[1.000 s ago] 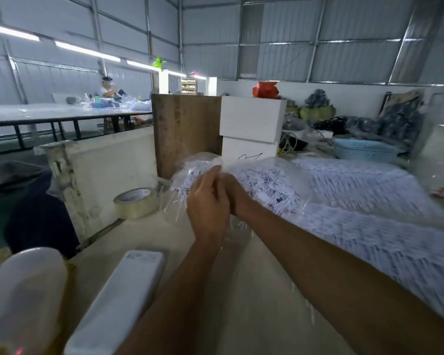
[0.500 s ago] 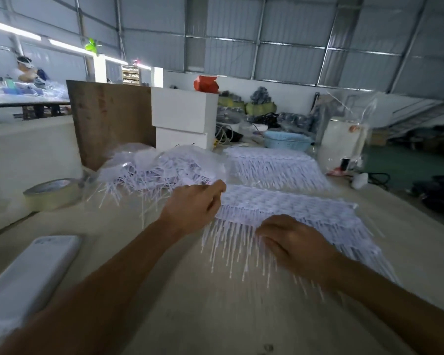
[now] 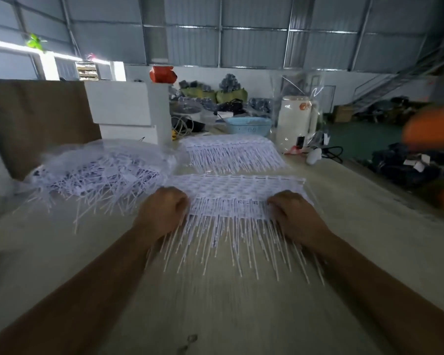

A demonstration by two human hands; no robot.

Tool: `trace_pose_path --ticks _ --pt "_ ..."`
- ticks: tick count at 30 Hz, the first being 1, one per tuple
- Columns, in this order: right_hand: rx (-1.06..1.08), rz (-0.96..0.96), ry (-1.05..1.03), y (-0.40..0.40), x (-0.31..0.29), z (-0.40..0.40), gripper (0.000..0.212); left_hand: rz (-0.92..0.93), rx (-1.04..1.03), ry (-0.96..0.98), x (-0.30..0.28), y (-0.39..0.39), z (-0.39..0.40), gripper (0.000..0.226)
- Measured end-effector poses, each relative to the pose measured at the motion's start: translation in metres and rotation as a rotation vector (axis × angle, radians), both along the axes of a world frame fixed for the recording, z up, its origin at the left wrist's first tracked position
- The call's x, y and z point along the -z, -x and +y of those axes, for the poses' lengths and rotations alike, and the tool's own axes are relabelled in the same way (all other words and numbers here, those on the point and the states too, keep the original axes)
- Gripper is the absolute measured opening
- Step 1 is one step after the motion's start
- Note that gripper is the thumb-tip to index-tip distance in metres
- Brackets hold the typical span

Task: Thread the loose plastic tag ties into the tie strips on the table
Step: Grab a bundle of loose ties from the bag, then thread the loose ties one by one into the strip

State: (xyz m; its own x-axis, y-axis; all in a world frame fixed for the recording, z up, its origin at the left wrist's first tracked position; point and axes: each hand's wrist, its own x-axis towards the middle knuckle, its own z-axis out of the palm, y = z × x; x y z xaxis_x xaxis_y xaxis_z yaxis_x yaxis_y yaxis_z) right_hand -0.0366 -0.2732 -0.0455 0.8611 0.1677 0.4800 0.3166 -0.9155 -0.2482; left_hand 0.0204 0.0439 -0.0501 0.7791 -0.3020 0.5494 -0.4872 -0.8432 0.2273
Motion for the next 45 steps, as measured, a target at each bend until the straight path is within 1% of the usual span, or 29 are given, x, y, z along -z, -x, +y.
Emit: trace_pose_path --ticks 2,4,7,9,12,15,18,21,23,26,27,30,34,35,38,40,45 --pt "0.097 -0.058 -0.051 -0.002 -0.002 0.000 0.024 -0.006 -0.055 0.127 -0.007 -0.004 -0.002 0.017" --pt "0.208 -0.072 -0.039 -0.006 -0.005 -0.003 0.029 0.050 -0.099 0.159 -0.013 -0.010 -0.005 0.016" --pt "0.299 0.031 0.043 -0.011 -0.002 -0.011 0.023 0.105 -0.076 0.155 -0.009 -0.014 -0.009 0.015" --pt "0.375 0.054 0.052 -0.013 0.002 -0.019 0.022 0.045 -0.060 0.179 -0.003 -0.011 -0.013 0.015" --pt "0.482 -0.024 -0.029 -0.016 0.002 -0.032 0.028 -0.022 -0.087 0.289 -0.001 -0.009 -0.017 0.015" --pt "0.552 0.024 -0.113 -0.017 0.001 -0.044 0.030 0.019 -0.119 0.439 -0.004 -0.007 -0.020 0.015" --pt "0.552 0.096 -0.319 -0.017 0.004 -0.052 0.028 0.052 -0.125 0.528 -0.004 -0.007 -0.020 0.014" --pt "0.529 0.058 -0.553 -0.020 0.007 -0.056 0.027 0.094 -0.109 0.543 -0.001 -0.008 -0.018 0.013" --pt "0.532 0.026 -0.685 -0.022 0.006 -0.059 0.023 0.086 -0.089 0.519 0.002 -0.010 -0.018 0.013" --pt "0.527 0.005 -0.927 -0.028 0.006 -0.063 0.025 0.066 -0.071 0.505 0.005 -0.012 -0.018 0.013" --pt "0.536 0.004 -0.983 -0.030 0.007 -0.063 0.025 0.065 -0.069 0.508 0.006 -0.013 -0.017 0.013" --pt "0.588 -0.005 -1.017 -0.034 0.009 -0.065 0.025 0.065 -0.064 0.508 0.007 -0.013 -0.017 0.013" --pt "0.530 0.037 -1.273 -0.039 0.010 -0.071 0.022 0.061 -0.056 0.520 0.008 -0.013 -0.018 0.013" --pt "0.508 0.051 -1.306 -0.041 0.011 -0.073 0.020 0.061 -0.054 0.518 0.008 -0.013 -0.018 0.013" --pt "0.490 0.034 -1.253 -0.043 0.016 -0.073 0.023 0.055 -0.054 0.512 0.009 -0.013 -0.017 0.012" --pt "0.462 -0.008 -1.160 -0.040 0.016 -0.073 0.029 0.054 -0.050 0.508 0.010 -0.015 -0.017 0.011" --pt "0.258 -0.152 -0.925 -0.025 -0.002 -0.056 0.044 0.053 -0.039 0.487 0.010 -0.014 -0.017 0.011"
